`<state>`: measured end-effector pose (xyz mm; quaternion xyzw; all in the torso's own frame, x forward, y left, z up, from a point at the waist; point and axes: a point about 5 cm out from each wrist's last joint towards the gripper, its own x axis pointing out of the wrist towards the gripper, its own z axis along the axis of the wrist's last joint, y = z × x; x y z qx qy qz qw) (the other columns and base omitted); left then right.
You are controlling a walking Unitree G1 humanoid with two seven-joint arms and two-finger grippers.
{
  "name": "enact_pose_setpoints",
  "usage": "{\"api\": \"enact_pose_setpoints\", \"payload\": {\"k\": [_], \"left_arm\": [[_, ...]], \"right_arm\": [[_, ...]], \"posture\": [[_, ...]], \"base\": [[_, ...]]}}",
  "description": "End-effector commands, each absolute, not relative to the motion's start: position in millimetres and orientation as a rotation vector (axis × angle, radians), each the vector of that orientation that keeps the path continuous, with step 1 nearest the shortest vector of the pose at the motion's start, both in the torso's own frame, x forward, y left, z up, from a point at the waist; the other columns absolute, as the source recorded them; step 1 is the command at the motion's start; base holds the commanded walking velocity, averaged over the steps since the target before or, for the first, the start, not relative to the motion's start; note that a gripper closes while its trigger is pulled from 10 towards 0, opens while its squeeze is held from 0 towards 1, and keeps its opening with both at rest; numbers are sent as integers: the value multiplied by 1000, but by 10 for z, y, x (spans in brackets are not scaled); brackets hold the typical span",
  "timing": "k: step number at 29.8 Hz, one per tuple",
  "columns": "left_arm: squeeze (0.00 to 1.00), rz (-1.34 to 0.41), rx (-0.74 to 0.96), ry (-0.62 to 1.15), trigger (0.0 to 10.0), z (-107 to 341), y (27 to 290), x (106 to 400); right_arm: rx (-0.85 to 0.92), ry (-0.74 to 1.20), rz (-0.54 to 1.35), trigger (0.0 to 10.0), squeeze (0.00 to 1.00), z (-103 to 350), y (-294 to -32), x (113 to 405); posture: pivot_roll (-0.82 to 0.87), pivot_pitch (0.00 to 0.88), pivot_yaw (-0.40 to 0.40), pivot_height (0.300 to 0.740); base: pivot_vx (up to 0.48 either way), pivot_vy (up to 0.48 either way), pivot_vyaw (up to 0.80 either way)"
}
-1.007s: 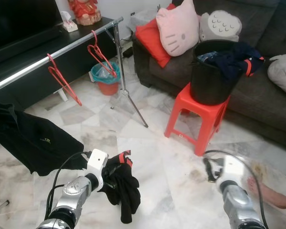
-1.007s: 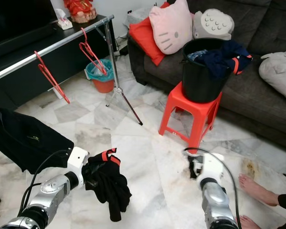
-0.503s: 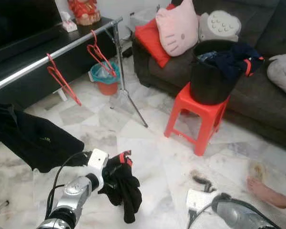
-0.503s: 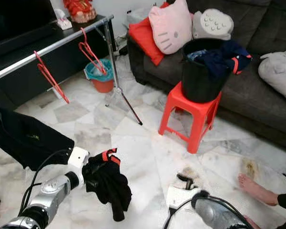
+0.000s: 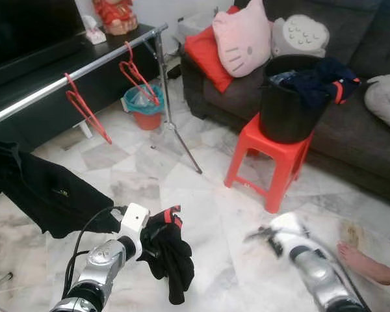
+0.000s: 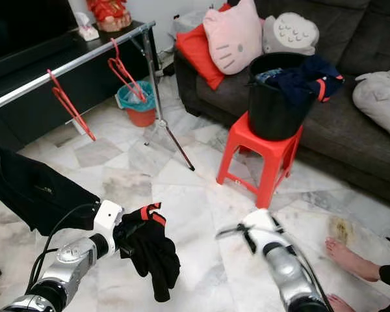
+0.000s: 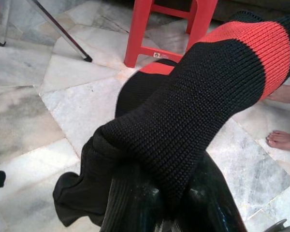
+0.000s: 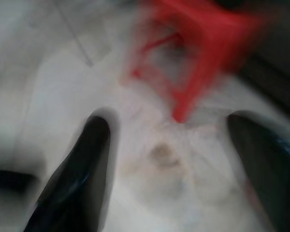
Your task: Hang hanger
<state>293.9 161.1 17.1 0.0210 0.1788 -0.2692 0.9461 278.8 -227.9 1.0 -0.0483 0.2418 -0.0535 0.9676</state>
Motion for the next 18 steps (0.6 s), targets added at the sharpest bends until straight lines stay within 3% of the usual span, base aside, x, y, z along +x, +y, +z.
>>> {"api": "enact_pose_setpoints", "payload": {"k": [1,3,10,14,16,17,18], "left_arm": [[0,-551,51,356,10000,189,1628,2953],[0,-551,52,356,10000,190,1629,2953],[0,-551,53,357,10000,190,1637,2952],[0,-554,54,358,10000,188,1635,2950],[0,-555,53,358,10000,188,1633,2950],[0,-556,53,358,10000,188,1630,2951],[0,-556,52,358,10000,187,1626,2950]], "right_arm": [[220,524,-255,10000,0,-85,-2325,2713],[556,486,-364,10000,0,-105,-2334,2710],[1151,356,-484,10000,0,-98,-2322,2731],[1252,353,-511,10000,0,-116,-2312,2720],[1214,367,-491,10000,0,-121,-2297,2716],[1143,374,-468,10000,0,-115,-2295,2717],[932,395,-424,10000,0,-93,-2308,2722]], "posture": [[-22,56,73,740],[-20,57,73,740],[-17,59,74,740],[-18,59,74,740],[-17,59,74,740],[-18,58,73,740],[-18,58,74,740]], "base": [[0,0,0],[0,0,0],[0,0,0],[0,0,0],[0,0,0],[0,0,0],[0,0,0]]}}
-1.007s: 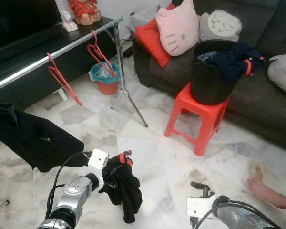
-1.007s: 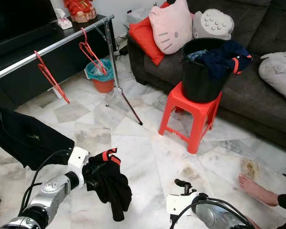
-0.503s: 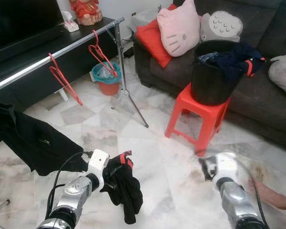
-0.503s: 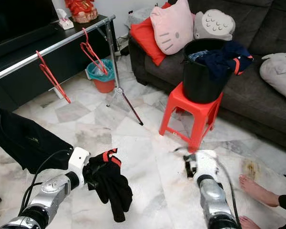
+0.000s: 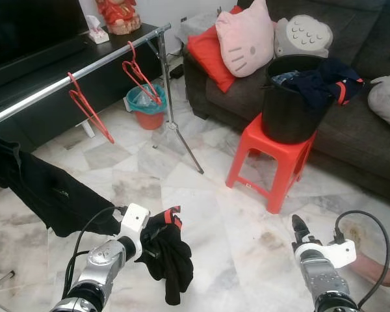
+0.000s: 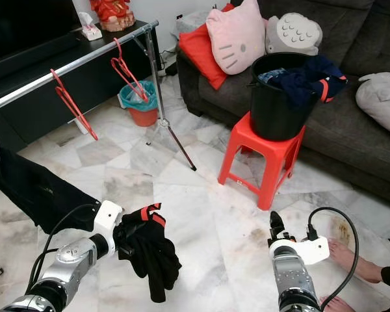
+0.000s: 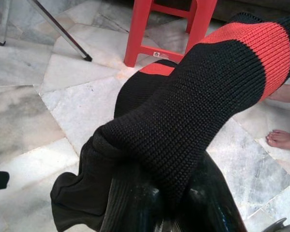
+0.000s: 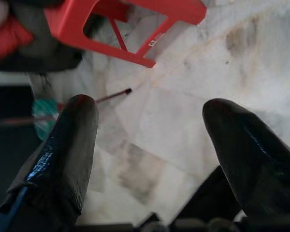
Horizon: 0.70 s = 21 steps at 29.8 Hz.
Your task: Hang hanger
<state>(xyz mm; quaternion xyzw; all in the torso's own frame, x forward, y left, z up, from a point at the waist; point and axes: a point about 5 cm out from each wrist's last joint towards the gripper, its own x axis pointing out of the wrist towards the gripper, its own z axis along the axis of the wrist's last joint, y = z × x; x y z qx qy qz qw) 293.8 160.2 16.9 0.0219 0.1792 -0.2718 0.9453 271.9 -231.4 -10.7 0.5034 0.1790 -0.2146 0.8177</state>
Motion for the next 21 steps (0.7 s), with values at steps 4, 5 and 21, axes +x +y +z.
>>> {"api": "enact_pose_setpoints", "payload": {"k": [4,5,21], "left_arm": [[0,-557,54,360,10000,184,1623,2948],[0,-557,54,360,10000,183,1624,2948],[0,-557,51,362,10000,175,1606,2943]], "right_arm": [[242,425,-269,10000,0,33,-2311,2780],[166,426,-250,10000,0,46,-2305,2786],[-1193,406,597,10000,0,-140,-1944,2623]], "posture": [[-18,57,73,740],[-18,57,73,740],[-23,55,69,740]], "base": [[0,0,0],[0,0,0],[0,0,0]]}}
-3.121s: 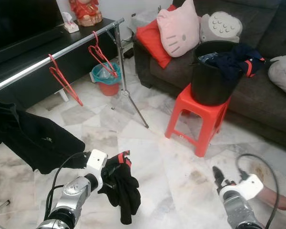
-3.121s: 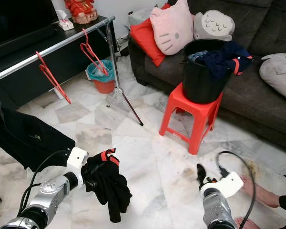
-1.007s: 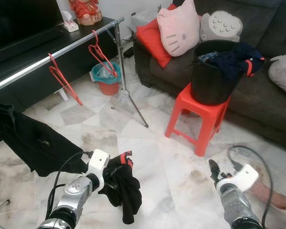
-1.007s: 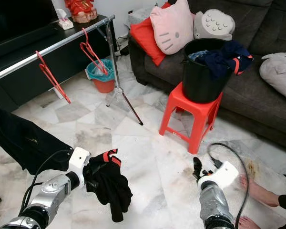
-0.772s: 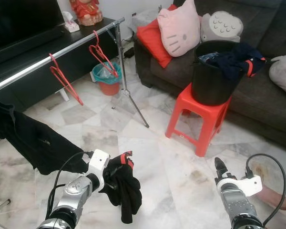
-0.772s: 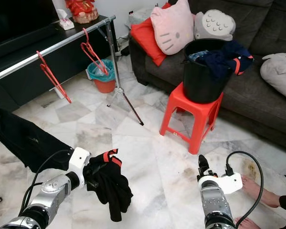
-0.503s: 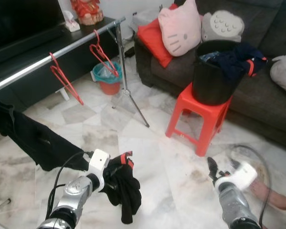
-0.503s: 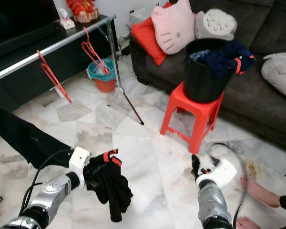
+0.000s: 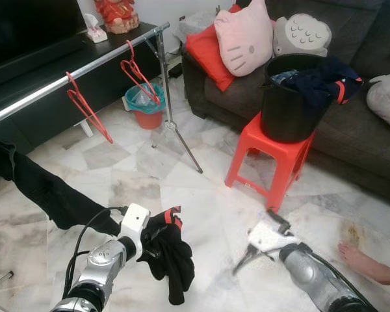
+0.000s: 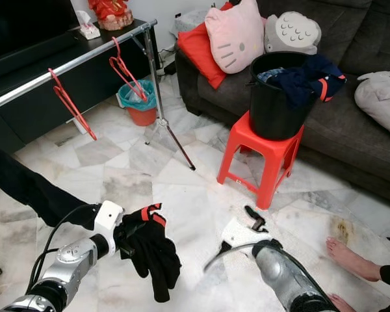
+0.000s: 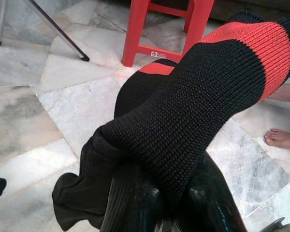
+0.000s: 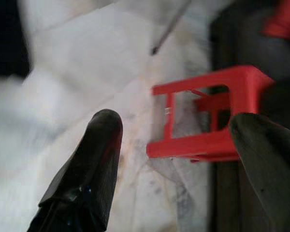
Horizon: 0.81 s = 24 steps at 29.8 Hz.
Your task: Hang hanger
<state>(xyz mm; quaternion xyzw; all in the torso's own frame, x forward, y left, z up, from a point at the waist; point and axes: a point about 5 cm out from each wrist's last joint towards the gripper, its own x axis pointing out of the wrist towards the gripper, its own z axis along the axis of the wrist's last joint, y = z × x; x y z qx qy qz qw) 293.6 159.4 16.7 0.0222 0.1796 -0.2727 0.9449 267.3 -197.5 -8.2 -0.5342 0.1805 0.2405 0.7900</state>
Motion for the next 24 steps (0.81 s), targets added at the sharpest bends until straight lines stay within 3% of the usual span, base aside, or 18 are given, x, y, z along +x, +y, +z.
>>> {"api": "enact_pose_setpoints", "payload": {"k": [1,4,6,8,14,18,24], "left_arm": [[0,-558,50,362,10000,175,1602,2944],[0,-560,50,362,10000,173,1599,2942],[0,-560,50,362,10000,173,1598,2941],[0,-557,51,361,10000,177,1607,2944],[0,-561,54,363,10000,177,1621,2942],[0,-630,51,363,10000,197,1580,2937],[0,-763,41,381,10000,257,1554,2934]], "right_arm": [[-1238,423,648,10000,0,-184,-1946,2581],[-1256,484,778,10000,0,-284,-1927,2464],[-1169,483,687,10000,0,-263,-1930,2498],[-961,488,473,10000,0,-173,-1965,2618],[-779,458,340,10000,0,-72,-1972,2731],[-615,460,476,10000,0,-100,-1800,2670],[-522,432,633,10000,0,-105,-1699,2564]], "posture": [[-23,55,69,740],[-24,54,70,740],[-23,54,70,740],[-20,57,71,740],[-24,58,74,740],[-23,59,74,740],[-20,61,72,740]], "base": [[0,0,0],[0,0,0],[0,0,0],[0,0,0],[0,0,0],[0,0,0],[0,0,0]]}}
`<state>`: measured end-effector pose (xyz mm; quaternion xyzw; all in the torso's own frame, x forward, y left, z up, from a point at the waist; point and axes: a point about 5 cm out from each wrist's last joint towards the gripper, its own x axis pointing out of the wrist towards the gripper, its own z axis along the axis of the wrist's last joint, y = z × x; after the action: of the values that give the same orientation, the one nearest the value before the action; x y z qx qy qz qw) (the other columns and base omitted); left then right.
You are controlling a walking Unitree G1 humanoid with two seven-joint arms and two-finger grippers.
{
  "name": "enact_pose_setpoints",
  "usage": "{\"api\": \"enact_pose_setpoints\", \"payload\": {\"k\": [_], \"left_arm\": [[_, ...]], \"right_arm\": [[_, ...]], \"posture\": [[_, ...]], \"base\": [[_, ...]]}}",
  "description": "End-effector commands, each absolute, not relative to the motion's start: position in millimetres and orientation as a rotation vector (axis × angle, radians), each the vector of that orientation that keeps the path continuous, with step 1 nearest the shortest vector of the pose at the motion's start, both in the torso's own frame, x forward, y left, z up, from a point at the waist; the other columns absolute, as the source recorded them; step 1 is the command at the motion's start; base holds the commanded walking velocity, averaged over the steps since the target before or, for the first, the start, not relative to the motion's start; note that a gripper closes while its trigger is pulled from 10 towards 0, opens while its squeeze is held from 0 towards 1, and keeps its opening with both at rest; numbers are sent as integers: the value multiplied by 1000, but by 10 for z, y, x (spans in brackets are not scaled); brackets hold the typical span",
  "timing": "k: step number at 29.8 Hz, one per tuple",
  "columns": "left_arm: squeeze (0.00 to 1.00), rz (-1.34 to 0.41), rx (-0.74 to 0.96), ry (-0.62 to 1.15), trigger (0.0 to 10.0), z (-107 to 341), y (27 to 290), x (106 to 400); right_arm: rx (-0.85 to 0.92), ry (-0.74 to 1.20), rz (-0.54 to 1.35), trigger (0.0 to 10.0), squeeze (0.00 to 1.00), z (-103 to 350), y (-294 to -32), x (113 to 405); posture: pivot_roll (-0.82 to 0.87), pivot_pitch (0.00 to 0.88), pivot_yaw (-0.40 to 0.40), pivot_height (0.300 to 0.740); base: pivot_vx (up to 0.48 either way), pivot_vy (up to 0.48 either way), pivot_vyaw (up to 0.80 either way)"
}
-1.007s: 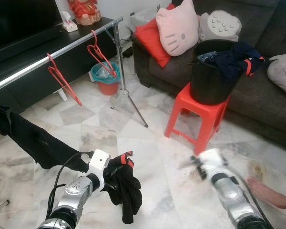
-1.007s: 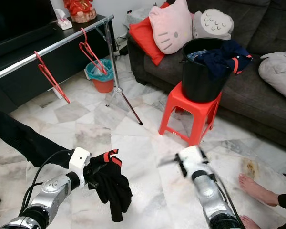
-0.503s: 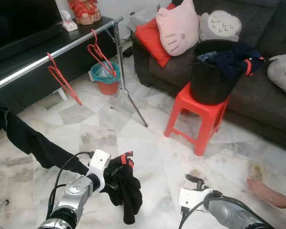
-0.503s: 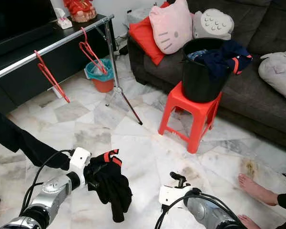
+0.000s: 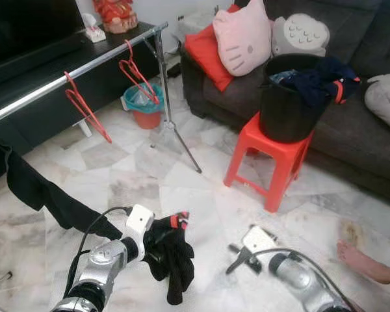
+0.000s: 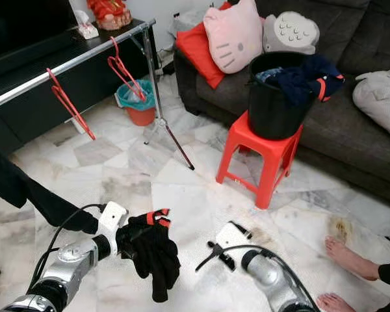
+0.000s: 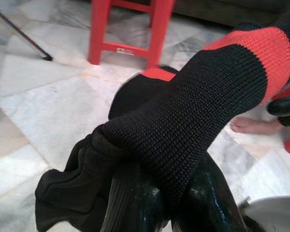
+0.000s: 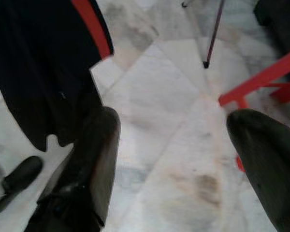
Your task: Hang hanger
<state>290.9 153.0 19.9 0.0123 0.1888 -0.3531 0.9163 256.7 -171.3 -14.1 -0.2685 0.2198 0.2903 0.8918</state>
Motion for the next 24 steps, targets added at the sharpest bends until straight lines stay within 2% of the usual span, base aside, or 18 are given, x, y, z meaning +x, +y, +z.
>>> {"api": "enact_pose_setpoints", "payload": {"k": [1,3,4,11,16,24], "left_arm": [[0,-792,40,386,10000,268,1550,2931],[0,-832,39,389,10000,302,1546,2937],[0,-832,39,389,10000,302,1546,2937],[0,-844,27,391,10000,314,1522,2941],[0,-892,1,391,10000,368,1504,2936],[0,-1122,-50,430,10000,533,1531,2830]], "right_arm": [[-455,440,665,10000,0,-102,-1681,2537],[-283,446,737,10000,0,-69,-1649,2485],[-283,446,737,10000,0,-69,-1649,2485],[9,375,632,10000,0,70,-1630,2592],[23,375,699,10000,0,73,-1565,2534],[-14,442,825,10000,0,51,-1563,2426]], "posture": [[-20,61,72,740],[-21,61,72,740],[-21,61,72,740],[-24,60,73,740],[-23,61,73,740],[-20,60,69,740]], "base": [[0,0,0],[0,0,0],[0,0,0],[0,0,0],[0,0,0],[0,0,0]]}}
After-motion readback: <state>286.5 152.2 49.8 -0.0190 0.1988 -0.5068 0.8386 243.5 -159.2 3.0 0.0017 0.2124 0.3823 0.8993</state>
